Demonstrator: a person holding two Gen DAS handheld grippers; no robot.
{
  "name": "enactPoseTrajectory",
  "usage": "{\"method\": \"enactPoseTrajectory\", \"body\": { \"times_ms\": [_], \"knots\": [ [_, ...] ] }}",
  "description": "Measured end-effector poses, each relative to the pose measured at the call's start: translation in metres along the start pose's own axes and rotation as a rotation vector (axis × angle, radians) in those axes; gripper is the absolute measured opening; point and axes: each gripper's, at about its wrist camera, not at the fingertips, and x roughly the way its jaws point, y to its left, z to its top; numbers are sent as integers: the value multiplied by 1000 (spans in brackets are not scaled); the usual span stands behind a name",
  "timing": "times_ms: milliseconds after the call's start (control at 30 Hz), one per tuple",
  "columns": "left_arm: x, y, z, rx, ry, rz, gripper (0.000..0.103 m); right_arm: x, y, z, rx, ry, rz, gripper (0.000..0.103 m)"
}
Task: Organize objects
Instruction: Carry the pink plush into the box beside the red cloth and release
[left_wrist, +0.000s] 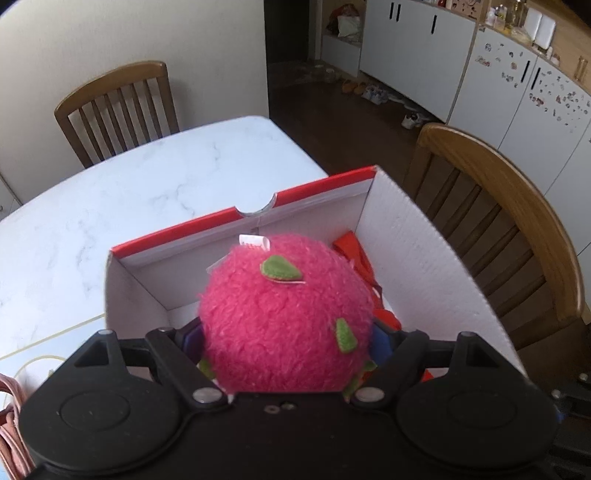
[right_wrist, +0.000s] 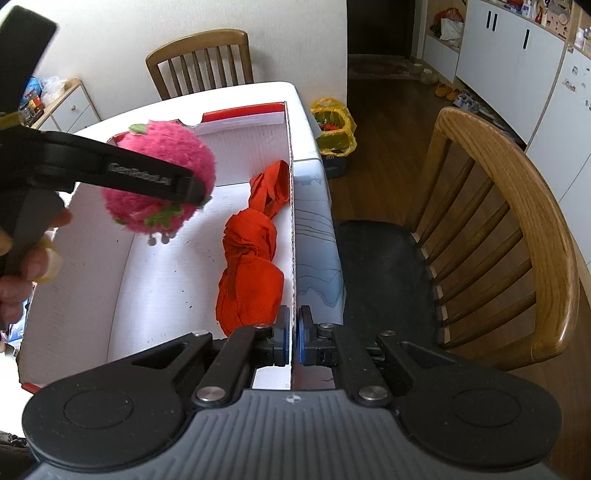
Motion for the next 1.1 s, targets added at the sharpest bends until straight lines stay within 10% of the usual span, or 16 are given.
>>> {"method": "enactPoseTrajectory", "body": {
  "times_ms": [1100],
  "knots": [
    [34,15,3,-13,52,-25,91,9,-1,0,18,26,-5,4]
  ]
}}
